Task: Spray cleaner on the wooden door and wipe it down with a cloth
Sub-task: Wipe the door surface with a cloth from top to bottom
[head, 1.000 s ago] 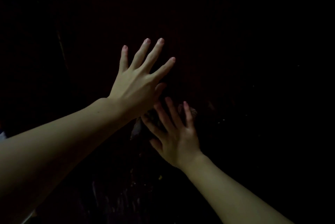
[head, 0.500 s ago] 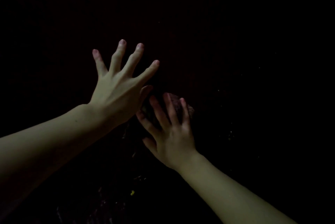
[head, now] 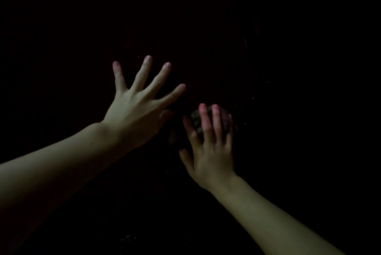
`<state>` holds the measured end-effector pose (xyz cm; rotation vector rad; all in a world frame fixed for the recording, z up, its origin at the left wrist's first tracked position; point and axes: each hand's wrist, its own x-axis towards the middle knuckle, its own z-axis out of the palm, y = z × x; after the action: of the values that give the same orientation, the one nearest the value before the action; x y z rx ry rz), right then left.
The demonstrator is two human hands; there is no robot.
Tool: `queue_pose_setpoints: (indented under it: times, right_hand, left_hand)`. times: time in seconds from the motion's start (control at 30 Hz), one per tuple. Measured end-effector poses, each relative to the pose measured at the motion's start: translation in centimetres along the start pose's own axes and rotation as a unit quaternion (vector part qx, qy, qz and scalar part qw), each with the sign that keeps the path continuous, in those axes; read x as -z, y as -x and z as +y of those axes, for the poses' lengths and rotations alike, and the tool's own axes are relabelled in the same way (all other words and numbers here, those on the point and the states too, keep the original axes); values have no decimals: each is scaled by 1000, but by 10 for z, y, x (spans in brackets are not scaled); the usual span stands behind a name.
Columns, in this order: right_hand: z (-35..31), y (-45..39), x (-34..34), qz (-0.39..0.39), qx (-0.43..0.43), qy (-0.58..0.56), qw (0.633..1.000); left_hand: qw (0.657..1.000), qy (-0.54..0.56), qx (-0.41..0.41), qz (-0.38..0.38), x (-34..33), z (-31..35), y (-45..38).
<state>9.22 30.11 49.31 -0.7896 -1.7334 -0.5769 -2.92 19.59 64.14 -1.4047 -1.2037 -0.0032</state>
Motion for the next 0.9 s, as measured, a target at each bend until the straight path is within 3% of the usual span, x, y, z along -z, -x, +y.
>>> queue_pose_setpoints:
  times: [0.1, 0.27, 0.37, 0.6, 0.73, 0.9]
  right_hand:
    - [19, -10, -1, -3, 30, 20, 999]
    - [75, 20, -8, -6, -151, -6, 989]
    - [87, 29, -5, -35, -183, 5, 982]
    - [68, -68, 14, 13, -8, 29, 999]
    - [101, -105, 28, -19, -114, 24, 993]
    - [116, -25, 7, -16, -194, -1, 981]
  left_hand:
    - [1000, 6, 0, -2, 4, 4, -8]
    - [999, 11, -31, -1, 4, 10, -29]
    - [999, -8, -47, -14, 2, 10, -36]
    - [998, -14, -57, -23, 5, 13, -47]
    - [998, -12, -62, -28, 5, 10, -50]
    - [998, -5, -62, -29, 8, 12, -57]
